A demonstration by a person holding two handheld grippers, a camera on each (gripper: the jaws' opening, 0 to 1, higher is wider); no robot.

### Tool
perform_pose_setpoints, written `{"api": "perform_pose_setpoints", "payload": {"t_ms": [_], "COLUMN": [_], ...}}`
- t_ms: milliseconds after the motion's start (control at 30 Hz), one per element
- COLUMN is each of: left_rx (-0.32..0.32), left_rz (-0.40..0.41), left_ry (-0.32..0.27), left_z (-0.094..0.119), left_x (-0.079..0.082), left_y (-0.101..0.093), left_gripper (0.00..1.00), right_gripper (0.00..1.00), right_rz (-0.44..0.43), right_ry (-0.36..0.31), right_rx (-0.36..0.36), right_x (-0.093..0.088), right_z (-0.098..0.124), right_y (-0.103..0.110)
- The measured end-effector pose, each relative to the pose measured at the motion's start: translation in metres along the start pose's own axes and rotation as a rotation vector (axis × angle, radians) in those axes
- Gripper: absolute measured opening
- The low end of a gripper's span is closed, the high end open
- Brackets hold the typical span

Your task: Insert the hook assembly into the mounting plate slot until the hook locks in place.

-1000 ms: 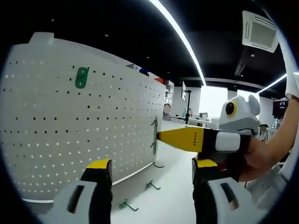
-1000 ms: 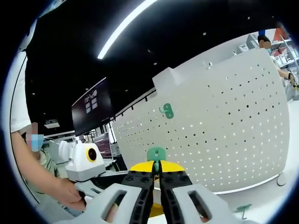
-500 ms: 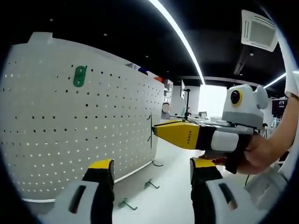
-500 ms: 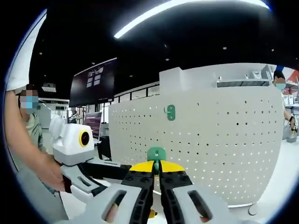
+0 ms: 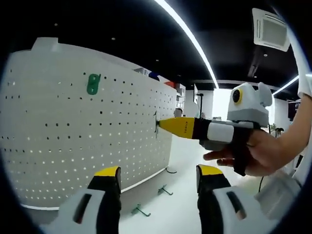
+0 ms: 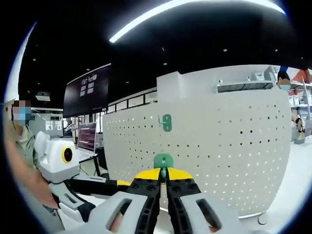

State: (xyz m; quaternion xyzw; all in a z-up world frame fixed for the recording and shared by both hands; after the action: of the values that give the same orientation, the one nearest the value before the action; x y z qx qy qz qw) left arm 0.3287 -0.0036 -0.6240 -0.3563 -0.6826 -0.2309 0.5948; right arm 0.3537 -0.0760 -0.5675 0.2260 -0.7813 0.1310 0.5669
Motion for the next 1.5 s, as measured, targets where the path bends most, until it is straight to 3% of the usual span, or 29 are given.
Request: {"api": "perform_pose_setpoints", "payload": {"t_ms": [200,700,933,1233,1500], "left_rx": [0.032,0.139,0.166,0.217,0.234], "left_rz": [-0.054,-0.069,-0.104,-0.074,-0.065], "left_ry": [0.0,-0.036,-0.033,-0.061,-0.06], "left_z": [0.016,0.046,0.056,0.071,0.077], "left_x": [0.003,0.01,0.013,0.017,0.019], "left_y": [0.009,0.028,0.032,0.037,0.039], "left_gripper": [0.65,0.67,0.68,0.67,0.66], "right_gripper": [0.01,0.01,0.01,0.01,0.01], "right_rz": [0.011,0.086,0.118,0.171,0.191], "right_ry": [-0.026,-0.055,-0.068,-0.102,-0.095], "right_rx": [-0.017,-0.025,-0.026,-0.057,-0.084], "right_x": [0.011,0.031,0.033,0.039,0.033], "right_z": [-0.02,-0.061,-0.076,-0.094,-0.106], "right_y": [-0.007,-0.021,-0.021,-0.027,-0.034]}}
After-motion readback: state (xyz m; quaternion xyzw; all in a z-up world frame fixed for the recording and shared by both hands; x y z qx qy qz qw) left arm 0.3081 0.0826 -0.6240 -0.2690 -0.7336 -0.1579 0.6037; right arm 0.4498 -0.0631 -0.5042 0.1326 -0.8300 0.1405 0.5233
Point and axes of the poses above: the point that each gripper's makers call its tool centre point, and the gripper's own axes: z roughly backward along the fingers, y roughly to its left, x roughly out of its top, the point moved 3 cm from there along z, roughly backward along the fingers, and after that the axes turned 15 degrees about -y, right-handed, at the moved point
